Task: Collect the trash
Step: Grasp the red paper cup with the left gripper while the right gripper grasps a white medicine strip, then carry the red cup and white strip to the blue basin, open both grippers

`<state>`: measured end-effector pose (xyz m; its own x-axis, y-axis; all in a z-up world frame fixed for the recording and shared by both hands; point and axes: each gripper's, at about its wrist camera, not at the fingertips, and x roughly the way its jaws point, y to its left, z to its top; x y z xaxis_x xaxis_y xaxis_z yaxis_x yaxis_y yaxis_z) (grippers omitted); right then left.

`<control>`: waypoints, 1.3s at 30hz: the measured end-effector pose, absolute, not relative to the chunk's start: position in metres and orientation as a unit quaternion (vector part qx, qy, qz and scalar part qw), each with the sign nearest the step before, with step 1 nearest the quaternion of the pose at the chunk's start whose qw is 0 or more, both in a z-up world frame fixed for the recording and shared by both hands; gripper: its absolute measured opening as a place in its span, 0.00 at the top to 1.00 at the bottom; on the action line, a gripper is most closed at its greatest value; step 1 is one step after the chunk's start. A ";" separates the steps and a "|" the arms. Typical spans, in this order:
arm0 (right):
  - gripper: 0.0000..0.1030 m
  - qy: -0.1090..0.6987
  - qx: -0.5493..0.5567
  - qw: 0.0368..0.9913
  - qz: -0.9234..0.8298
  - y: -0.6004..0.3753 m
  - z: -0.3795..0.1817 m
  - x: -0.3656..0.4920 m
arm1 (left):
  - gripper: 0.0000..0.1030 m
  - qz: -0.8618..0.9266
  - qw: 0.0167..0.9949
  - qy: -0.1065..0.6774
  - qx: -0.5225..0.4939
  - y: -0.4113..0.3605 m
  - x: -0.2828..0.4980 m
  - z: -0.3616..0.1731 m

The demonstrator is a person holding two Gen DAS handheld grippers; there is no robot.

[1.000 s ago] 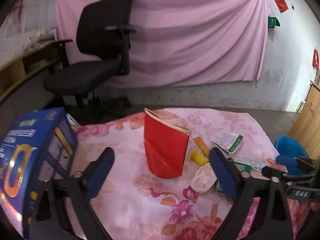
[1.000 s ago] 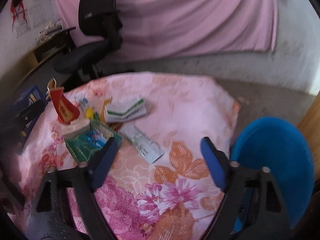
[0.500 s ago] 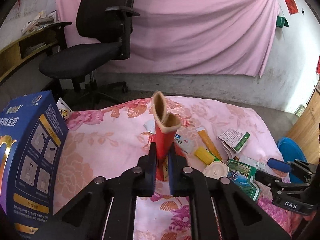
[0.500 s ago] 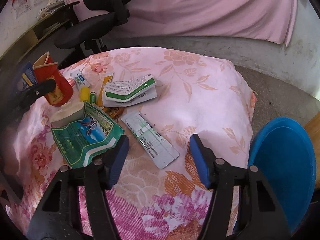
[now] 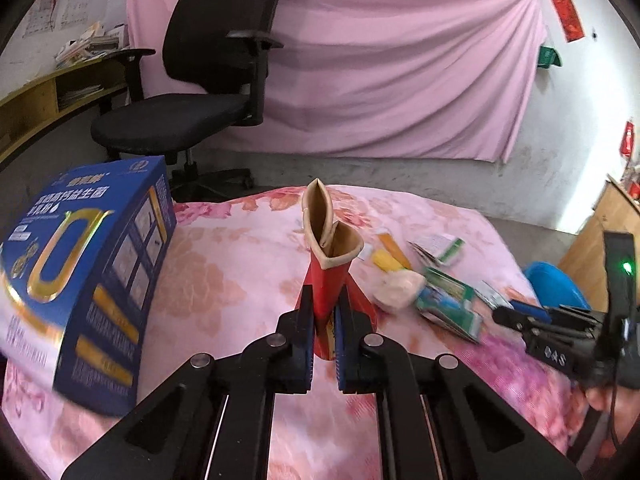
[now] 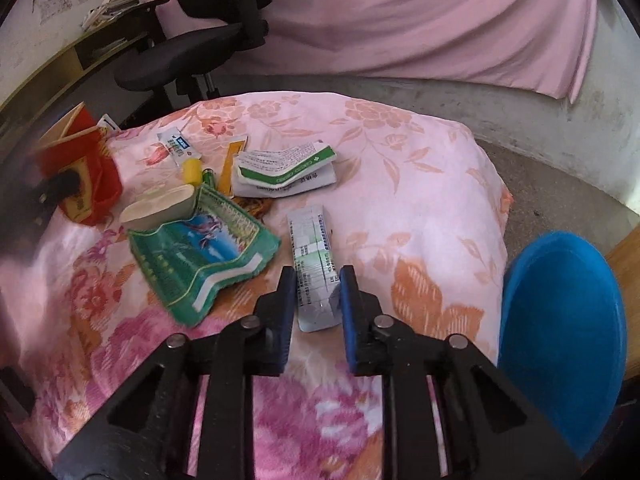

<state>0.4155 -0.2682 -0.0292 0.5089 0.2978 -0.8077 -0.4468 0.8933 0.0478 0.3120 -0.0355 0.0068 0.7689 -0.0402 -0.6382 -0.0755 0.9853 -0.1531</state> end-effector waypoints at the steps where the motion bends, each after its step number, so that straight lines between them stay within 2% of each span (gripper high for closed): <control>1: 0.52 0.445 -0.077 0.867 0.211 -0.270 -0.028 0.412 | 0.94 0.006 0.937 0.338 -0.086 -0.039 0.305 0.008; 8: 0.52 0.424 0.008 0.884 0.194 -0.306 -0.013 0.377 | 0.94 -0.020 0.950 0.301 -0.085 -0.064 0.271 0.025; 11: 0.52 0.364 0.044 0.909 0.197 -0.324 0.008 0.347 | 0.94 -0.020 0.957 0.283 -0.066 -0.081 0.260 0.037; 15: 0.52 0.292 0.020 0.940 0.174 -0.334 0.034 0.311 | 0.94 -0.040 0.965 0.253 -0.059 -0.102 0.251 0.058; 23: 0.52 0.115 0.015 0.983 0.143 -0.366 0.110 0.247 | 0.94 -0.100 0.986 0.129 -0.042 -0.143 0.229 0.129; 28: 0.52 0.036 0.033 0.991 0.124 -0.384 0.144 0.227 | 0.94 -0.127 0.989 0.070 -0.030 -0.169 0.216 0.161; 32: 0.52 -0.003 0.042 0.994 0.097 -0.398 0.156 0.216 | 0.94 -0.152 0.987 0.053 -0.011 -0.192 0.216 0.172; 39: 0.52 -0.022 0.069 0.996 0.050 -0.426 0.155 0.201 | 0.94 -0.194 0.977 0.086 0.008 -0.239 0.242 0.163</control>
<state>0.2011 -0.4262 0.1553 0.9940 0.0975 0.0504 -0.1035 0.9855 0.1347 0.2422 -0.2385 0.1632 0.9097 -0.3786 -0.1704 0.3814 0.9242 -0.0171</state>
